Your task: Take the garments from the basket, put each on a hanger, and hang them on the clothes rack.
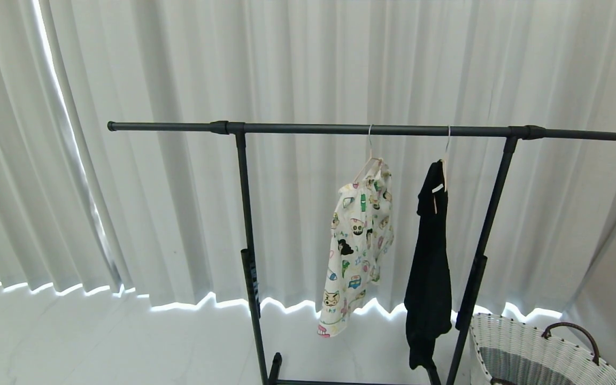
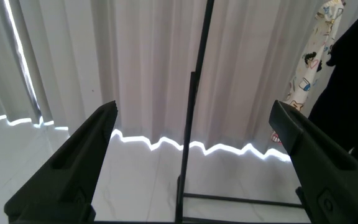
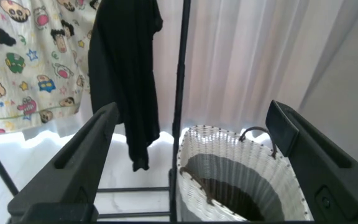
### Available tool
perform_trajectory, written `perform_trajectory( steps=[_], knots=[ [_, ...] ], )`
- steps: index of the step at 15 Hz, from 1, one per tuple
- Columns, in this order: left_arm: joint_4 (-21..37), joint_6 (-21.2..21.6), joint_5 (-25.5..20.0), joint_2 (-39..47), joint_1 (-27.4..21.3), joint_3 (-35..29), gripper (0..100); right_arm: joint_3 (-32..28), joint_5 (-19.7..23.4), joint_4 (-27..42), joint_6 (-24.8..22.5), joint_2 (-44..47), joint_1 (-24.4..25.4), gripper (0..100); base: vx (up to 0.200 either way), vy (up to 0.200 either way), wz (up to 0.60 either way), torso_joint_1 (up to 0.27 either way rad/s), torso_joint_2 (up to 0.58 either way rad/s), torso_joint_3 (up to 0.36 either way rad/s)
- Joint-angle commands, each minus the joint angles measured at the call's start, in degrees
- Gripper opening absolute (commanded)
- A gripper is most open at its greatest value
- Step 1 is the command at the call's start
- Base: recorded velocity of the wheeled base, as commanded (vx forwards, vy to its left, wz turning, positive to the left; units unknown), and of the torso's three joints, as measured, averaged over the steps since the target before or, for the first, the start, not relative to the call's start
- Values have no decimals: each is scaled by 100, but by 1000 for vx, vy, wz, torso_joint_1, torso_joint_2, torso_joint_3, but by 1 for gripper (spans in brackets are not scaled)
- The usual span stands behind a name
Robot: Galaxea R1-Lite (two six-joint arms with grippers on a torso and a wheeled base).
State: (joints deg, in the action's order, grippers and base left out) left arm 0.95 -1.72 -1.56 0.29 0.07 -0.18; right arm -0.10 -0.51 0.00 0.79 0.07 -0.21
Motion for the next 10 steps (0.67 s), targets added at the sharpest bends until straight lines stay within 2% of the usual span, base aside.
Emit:
perform_trajectory(
  steps=[1,10],
  knots=[
    [2,-4,-2,-12,1,1,100,1,-2,0,35,-7,3,100,0,0,0,0,0,0],
    [2,-4,-2,-12,1,1,100,1,-2,0,35,-7,3,100,0,0,0,0,0,0]
  ],
)
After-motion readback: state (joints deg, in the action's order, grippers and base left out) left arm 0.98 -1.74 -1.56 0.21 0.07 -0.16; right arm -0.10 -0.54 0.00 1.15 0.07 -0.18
